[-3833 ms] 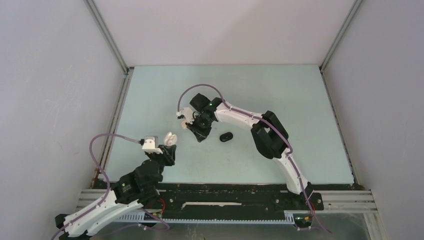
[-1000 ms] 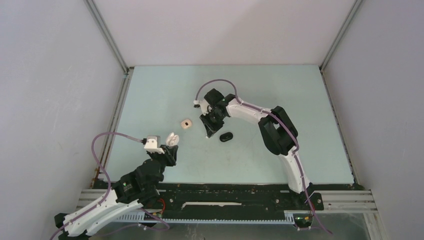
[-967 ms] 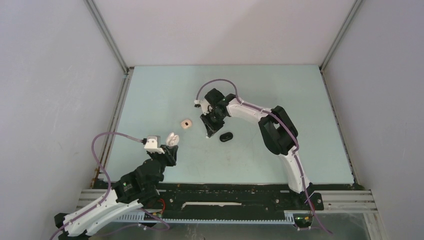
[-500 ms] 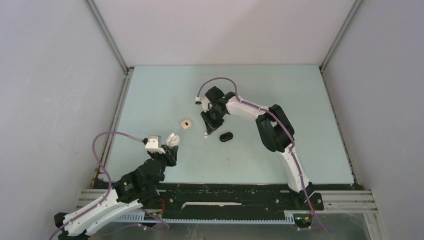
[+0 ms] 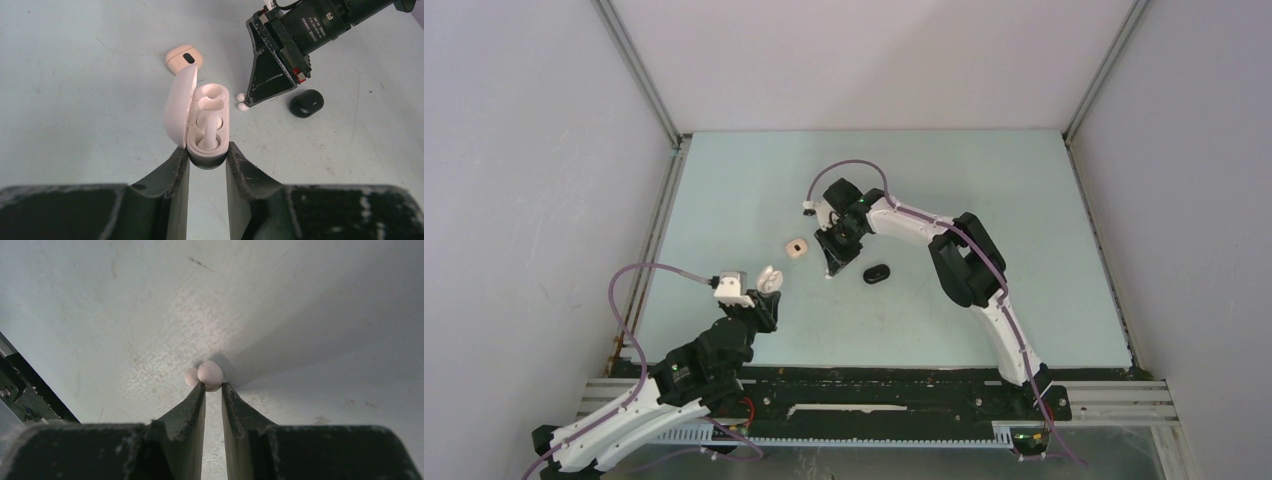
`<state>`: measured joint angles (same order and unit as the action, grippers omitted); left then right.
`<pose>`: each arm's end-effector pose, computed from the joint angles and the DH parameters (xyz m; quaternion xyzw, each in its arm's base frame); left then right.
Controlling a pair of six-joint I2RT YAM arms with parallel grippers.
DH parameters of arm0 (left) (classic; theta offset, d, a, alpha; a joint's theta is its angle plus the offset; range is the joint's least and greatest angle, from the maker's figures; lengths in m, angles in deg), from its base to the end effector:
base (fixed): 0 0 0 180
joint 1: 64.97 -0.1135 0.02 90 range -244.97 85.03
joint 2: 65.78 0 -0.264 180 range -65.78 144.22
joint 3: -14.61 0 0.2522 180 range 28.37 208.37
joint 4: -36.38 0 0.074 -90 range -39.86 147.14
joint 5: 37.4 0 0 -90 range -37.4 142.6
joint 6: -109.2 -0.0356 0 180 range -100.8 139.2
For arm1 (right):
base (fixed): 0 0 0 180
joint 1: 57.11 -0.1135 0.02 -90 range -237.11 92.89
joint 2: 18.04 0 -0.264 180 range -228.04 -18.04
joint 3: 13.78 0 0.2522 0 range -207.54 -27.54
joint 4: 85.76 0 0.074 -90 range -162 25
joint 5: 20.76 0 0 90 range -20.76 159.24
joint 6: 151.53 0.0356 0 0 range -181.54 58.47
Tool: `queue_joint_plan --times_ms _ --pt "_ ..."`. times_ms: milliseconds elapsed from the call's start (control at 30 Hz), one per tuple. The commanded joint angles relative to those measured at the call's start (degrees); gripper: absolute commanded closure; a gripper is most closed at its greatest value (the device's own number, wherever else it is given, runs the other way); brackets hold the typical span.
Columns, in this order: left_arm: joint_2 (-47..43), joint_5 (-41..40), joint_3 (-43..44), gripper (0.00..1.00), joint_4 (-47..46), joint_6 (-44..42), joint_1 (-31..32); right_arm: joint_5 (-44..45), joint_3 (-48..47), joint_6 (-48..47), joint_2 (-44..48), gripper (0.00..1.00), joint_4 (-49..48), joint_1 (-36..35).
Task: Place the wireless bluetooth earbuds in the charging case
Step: Adjust the earbud at the center of the board.
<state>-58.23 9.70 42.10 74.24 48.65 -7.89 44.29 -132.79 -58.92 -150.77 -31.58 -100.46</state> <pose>0.0696 -0.0629 0.2034 -0.0292 0.7822 -0.1600 0.6014 0.3417 0.3432 0.1491 -0.3724 0.8839 0.2682 0.0895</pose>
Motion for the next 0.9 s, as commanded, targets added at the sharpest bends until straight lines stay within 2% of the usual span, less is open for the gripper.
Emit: queue_joint_plan --times_ms 0,133,300,400,633,867 --pt "-0.2 -0.7 2.0 1.00 -1.8 -0.6 -0.2 -1.2 -3.5 -0.3 -1.8 0.80 -0.5 0.0" --pt "-0.4 -0.7 1.9 1.00 -1.7 -0.6 -0.2 -3.7 -4.8 -1.5 -2.9 0.88 -0.1 -0.2" --pt "-0.1 -0.6 2.0 1.00 -1.9 -0.7 -0.2 -3.2 -7.4 -4.4 -4.3 0.91 1.1 -1.4" --pt "-0.1 -0.5 2.1 1.00 -1.8 -0.7 -0.2 -3.8 -8.4 -5.7 -3.9 1.00 2.2 -1.5" --pt "0.0 0.0 1.9 1.00 -2.5 -1.2 -0.2 -5.5 -3.2 -12.4 5.3 1.00 2.1 -0.6" --pt "0.4 0.9 1.9 1.00 -3.4 -1.7 -0.2 -5.5 -0.9 -19.3 10.0 1.00 6.9 0.4"
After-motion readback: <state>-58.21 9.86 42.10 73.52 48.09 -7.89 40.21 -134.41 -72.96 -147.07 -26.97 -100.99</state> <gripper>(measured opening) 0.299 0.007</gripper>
